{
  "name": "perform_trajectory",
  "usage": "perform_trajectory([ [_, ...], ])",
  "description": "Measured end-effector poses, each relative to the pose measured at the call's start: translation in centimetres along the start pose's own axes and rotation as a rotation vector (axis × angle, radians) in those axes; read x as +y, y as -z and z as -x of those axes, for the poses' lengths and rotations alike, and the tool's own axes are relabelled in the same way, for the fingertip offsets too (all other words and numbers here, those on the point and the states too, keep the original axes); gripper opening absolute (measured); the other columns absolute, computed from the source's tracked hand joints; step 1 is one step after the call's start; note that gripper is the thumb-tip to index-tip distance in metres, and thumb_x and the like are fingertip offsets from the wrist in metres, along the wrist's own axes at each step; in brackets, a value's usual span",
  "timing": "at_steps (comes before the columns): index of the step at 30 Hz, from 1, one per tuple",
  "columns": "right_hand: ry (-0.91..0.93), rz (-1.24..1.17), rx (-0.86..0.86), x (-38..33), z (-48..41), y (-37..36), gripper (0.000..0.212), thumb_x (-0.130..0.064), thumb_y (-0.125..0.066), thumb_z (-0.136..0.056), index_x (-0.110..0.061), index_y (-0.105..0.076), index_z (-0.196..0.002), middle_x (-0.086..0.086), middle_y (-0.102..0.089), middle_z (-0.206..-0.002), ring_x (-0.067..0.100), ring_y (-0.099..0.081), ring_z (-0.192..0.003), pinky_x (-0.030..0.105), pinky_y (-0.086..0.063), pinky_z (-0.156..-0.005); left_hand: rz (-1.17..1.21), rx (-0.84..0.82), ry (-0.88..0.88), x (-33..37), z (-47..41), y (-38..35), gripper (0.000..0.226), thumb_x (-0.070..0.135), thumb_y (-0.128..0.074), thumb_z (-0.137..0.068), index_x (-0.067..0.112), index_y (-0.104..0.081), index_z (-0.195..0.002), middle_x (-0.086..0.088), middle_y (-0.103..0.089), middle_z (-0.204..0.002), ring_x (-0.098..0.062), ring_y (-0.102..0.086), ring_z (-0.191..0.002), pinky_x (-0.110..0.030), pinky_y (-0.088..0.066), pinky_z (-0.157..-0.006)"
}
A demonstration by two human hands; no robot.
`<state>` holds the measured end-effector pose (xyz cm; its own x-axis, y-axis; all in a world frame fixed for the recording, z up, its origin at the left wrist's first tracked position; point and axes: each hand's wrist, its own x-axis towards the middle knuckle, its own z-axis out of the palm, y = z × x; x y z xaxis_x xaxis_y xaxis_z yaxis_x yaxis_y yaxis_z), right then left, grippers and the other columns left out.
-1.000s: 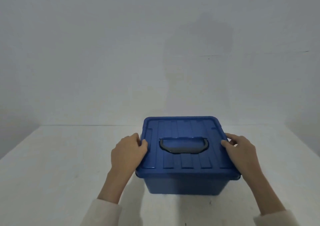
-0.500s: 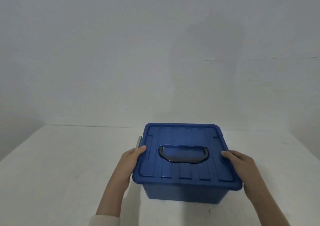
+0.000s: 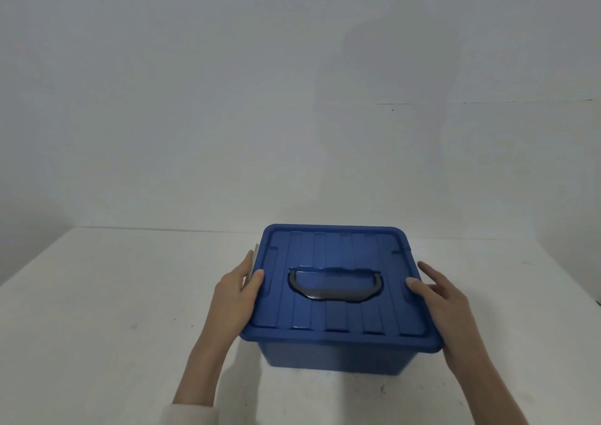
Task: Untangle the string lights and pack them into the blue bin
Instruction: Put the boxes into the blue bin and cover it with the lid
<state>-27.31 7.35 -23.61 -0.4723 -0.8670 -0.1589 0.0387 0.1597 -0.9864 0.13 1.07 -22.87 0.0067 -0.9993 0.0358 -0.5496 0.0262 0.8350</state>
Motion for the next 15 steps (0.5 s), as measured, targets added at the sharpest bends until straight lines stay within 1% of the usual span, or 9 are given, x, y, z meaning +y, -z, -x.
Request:
perform_trajectory([
  [2,-0.009,-0.084,-0.037,-0.07,0.15,0.03,0.041,-0.018,-0.061,-0.089,-0.031,-0.053,-0.127,0.008,-0.065,-0.097,0.028,-0.063,-0.089,0.042,-0.054,-0.073,0.110,-0.014,0.002,-0.01,0.18,0.14,0.045,0.028,-0.044,-0.097,0.027,-0.038,-0.142,0.006,-0.056,-0.130,-0.010,-0.059,-0.104,-0.019,-0.050,-0.080],
  [4,-0.023,-0.167,-0.072,-0.15,0.35,-0.02,0.037,-0.018,-0.061,-0.089,-0.031,-0.057,-0.124,0.008,-0.069,-0.099,0.027,-0.066,-0.089,0.037,-0.055,-0.068,0.187,-0.027,0.015,0.16,0.32,0.23,0.043,0.026,-0.046,-0.097,0.030,-0.041,-0.140,0.011,-0.058,-0.122,-0.001,-0.059,-0.094,-0.009,-0.048,-0.066],
  [6,-0.035,-0.211,-0.080,-0.15,0.45,-0.10,0.035,-0.018,-0.061,-0.089,-0.030,-0.060,-0.122,0.005,-0.071,-0.100,0.024,-0.068,-0.088,0.035,-0.056,-0.066,0.210,-0.028,-0.002,0.26,0.27,0.31,0.043,0.024,-0.048,-0.096,0.030,-0.043,-0.138,0.011,-0.059,-0.119,-0.001,-0.060,-0.090,-0.008,-0.050,-0.060],
  [9,-0.047,-0.249,-0.072,-0.16,0.44,-0.25,0.031,-0.018,-0.061,-0.089,-0.029,-0.062,-0.119,-0.001,-0.073,-0.097,0.020,-0.069,-0.086,0.031,-0.056,-0.063,0.243,-0.047,-0.042,0.53,0.52,0.54,0.046,0.025,-0.056,-0.092,0.032,-0.044,-0.135,0.014,-0.057,-0.121,-0.009,-0.062,-0.098,-0.016,-0.053,-0.074],
  [10,-0.050,-0.260,-0.068,-0.14,0.39,-0.29,0.031,-0.019,-0.061,-0.089,-0.028,-0.063,-0.118,-0.001,-0.072,-0.098,0.020,-0.069,-0.087,0.031,-0.056,-0.063,0.241,-0.053,-0.060,0.63,0.64,0.60,0.047,0.025,-0.058,-0.091,0.034,-0.044,-0.134,0.019,-0.056,-0.119,-0.007,-0.061,-0.099,-0.018,-0.053,-0.078],
  [11,-0.051,-0.268,-0.065,-0.05,0.34,-0.28,0.032,-0.019,-0.061,-0.088,-0.027,-0.063,-0.119,0.001,-0.072,-0.101,0.021,-0.069,-0.089,0.032,-0.056,-0.064,0.229,-0.058,-0.094,0.77,0.80,0.67,0.045,0.023,-0.059,-0.091,0.035,-0.045,-0.132,0.024,-0.056,-0.115,-0.002,-0.061,-0.097,-0.014,-0.051,-0.079],
  [13,-0.054,-0.275,-0.056,0.15,0.27,-0.28,0.032,-0.020,-0.062,-0.088,-0.027,-0.063,-0.119,0.002,-0.071,-0.106,0.024,-0.068,-0.092,0.033,-0.056,-0.065,0.195,-0.048,-0.150,0.81,0.81,0.74,0.036,0.016,-0.057,-0.091,0.038,-0.049,-0.119,0.029,-0.054,-0.105,0.014,-0.058,-0.091,0.000,-0.044,-0.073],
  [14,-0.055,-0.275,-0.053,0.22,0.26,-0.29,0.032,-0.021,-0.062,-0.088,-0.027,-0.063,-0.119,0.002,-0.071,-0.107,0.024,-0.068,-0.092,0.033,-0.057,-0.064,0.179,-0.039,-0.168,0.71,0.71,0.72,0.034,0.014,-0.056,-0.092,0.040,-0.051,-0.112,0.027,-0.056,-0.104,0.017,-0.056,-0.092,0.001,-0.042,-0.074],
  [15,-0.056,-0.275,-0.051,0.28,0.24,-0.28,0.033,-0.021,-0.062,-0.088,-0.028,-0.062,-0.119,0.002,-0.070,-0.107,0.024,-0.068,-0.092,0.033,-0.057,-0.063,0.168,-0.033,-0.176,0.55,0.61,0.73,0.031,0.015,-0.057,-0.092,0.040,-0.053,-0.111,0.022,-0.059,-0.106,0.012,-0.056,-0.097,-0.004,-0.045,-0.081],
])
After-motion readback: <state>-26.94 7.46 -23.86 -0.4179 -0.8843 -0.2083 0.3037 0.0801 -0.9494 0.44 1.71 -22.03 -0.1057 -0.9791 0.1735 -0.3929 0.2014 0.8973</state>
